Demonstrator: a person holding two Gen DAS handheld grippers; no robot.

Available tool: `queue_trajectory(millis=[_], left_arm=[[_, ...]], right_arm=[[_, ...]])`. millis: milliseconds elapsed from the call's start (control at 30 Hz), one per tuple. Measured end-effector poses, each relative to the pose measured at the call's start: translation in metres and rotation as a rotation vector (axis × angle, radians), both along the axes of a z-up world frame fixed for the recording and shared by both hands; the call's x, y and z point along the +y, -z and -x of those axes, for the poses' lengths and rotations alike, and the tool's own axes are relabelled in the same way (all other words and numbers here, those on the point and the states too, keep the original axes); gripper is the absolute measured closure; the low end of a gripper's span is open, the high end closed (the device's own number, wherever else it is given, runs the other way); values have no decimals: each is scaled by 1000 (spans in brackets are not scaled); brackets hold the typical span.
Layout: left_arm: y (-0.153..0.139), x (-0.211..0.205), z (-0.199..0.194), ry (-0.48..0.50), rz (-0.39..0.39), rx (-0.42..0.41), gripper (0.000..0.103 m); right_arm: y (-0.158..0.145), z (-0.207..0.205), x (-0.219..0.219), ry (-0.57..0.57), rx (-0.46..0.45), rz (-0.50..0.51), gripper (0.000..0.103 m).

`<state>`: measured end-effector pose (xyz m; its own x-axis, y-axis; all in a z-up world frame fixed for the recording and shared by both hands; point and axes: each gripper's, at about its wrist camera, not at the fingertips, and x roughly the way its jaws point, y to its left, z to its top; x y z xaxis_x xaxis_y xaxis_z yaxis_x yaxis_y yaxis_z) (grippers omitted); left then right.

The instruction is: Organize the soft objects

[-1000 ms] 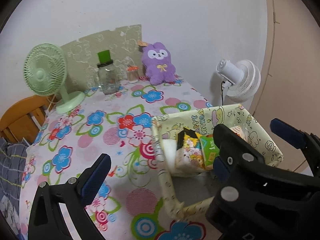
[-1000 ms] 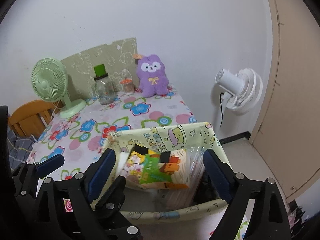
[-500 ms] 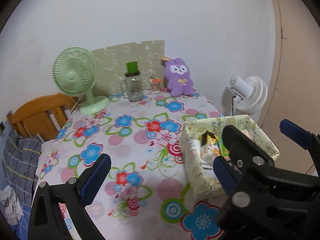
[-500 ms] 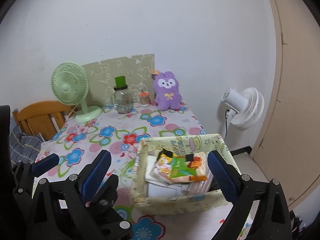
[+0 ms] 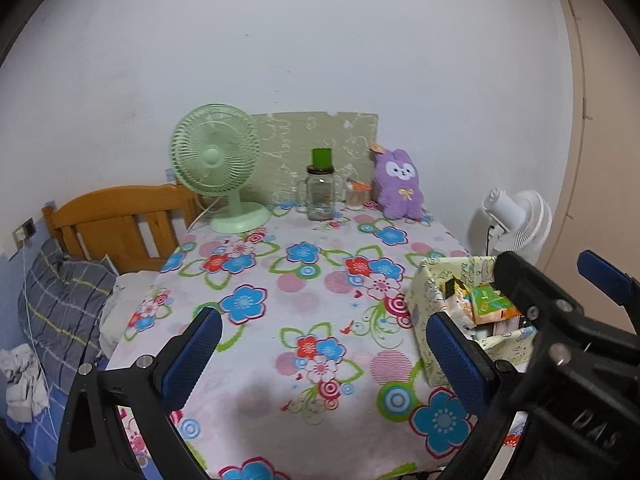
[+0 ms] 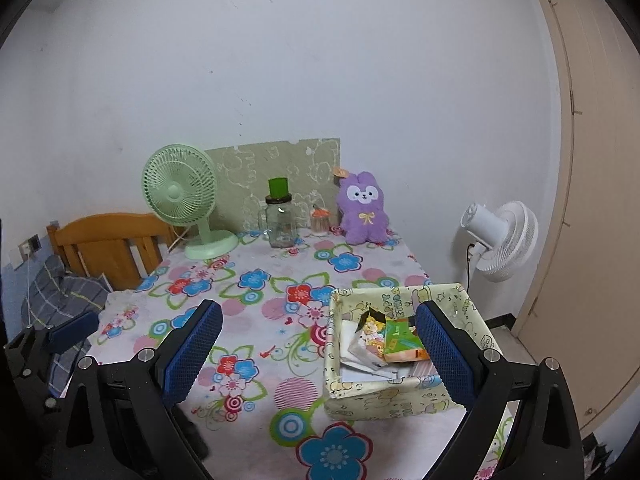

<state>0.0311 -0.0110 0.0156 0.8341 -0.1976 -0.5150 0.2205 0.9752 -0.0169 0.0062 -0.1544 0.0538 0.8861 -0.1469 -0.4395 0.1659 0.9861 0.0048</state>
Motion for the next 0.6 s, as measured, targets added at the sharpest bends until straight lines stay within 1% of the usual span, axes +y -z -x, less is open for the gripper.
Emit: queue_trajectory(millis=[267,433,600], left_arm=[[-3,33,21,-68,17,-26,0],[-8,40,28,-96,15,-48,0],[-9,42,28,-104,22,-43,0]], right_arm=[[-9,17,8,-8,-37,-8,5],[-10,21,10,-11,-41,-2,5],[-11,23,11,-11,-42,1,5]])
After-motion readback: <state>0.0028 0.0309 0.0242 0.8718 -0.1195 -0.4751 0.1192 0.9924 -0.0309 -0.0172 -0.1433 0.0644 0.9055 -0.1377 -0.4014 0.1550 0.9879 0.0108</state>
